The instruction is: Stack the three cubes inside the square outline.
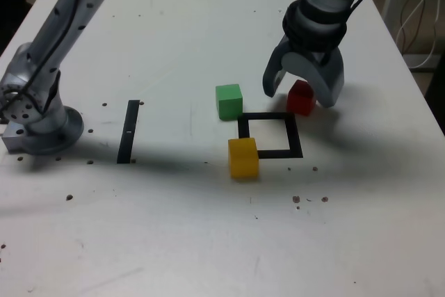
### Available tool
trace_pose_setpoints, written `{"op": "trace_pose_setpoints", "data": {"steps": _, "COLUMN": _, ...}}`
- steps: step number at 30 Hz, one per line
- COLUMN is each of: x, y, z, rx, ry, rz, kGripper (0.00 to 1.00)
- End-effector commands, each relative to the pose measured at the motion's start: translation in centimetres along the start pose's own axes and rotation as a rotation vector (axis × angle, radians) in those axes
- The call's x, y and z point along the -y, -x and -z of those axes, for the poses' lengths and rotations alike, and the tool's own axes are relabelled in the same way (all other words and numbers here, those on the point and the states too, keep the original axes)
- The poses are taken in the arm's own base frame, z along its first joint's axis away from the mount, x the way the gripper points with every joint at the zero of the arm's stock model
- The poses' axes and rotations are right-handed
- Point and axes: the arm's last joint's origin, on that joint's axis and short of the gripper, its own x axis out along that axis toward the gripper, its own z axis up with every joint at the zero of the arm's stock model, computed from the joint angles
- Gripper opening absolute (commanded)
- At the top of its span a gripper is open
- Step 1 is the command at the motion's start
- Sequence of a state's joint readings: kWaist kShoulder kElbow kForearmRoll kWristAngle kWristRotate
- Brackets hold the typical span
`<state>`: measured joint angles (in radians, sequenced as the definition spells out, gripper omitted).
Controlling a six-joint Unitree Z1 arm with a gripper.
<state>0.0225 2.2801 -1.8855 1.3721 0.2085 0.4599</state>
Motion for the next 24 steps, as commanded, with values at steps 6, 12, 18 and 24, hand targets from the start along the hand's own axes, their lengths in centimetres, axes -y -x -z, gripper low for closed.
{"op": "trace_pose_setpoints", "data": {"steps": 6, "x": 0.16, "y": -0.59, "z": -0.25, "rx": -0.004, "ry": -0.006, "rz": 0.007, "kGripper": 0.79}}
{"op": "trace_pose_setpoints", "data": {"steps": 12, "x": 0.09, "y": -0.62, "z": -0.34, "rx": 0.002, "ry": -0.006, "rz": 0.000, "kGripper": 0.67}}
{"op": "trace_pose_setpoints", "data": {"steps": 18, "x": -0.05, "y": -0.44, "z": -0.53, "rx": 0.015, "ry": -0.009, "rz": -0.008, "kGripper": 0.48}}
{"op": "trace_pose_setpoints", "data": {"steps": 24, "x": -0.11, "y": -0.59, "z": -0.78, "rx": 0.019, "ry": -0.013, "rz": 0.003, "kGripper": 0.39}}
